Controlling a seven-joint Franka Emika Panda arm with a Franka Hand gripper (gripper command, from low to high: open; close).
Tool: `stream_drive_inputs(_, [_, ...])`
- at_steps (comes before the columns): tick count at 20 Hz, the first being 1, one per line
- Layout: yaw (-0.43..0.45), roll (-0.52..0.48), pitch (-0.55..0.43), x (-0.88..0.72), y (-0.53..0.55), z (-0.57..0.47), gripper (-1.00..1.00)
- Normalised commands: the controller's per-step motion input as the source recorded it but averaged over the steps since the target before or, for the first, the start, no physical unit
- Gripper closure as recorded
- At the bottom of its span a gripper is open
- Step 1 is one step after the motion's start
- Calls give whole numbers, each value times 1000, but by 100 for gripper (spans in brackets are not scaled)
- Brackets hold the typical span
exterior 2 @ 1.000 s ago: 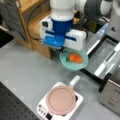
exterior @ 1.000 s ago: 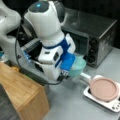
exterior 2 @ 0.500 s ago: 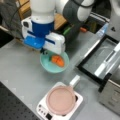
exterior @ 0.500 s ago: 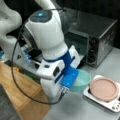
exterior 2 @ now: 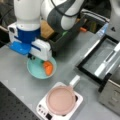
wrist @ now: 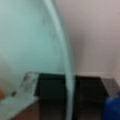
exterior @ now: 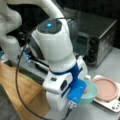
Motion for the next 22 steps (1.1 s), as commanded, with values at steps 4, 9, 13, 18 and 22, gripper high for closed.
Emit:
stream_drive_inputs(4, [100,-74,238,457,-252,79,100])
stream_drive_inputs(9, [144,-79,190,468,-185,-47,100])
stream_drive_inputs(13, [161,-54,131,392,-116,-98,100])
stream_drive_inputs(18, [161,-47,111,277,-62,-86,100])
stream_drive_inputs(22, [142,-32,96,213,-44,8,100])
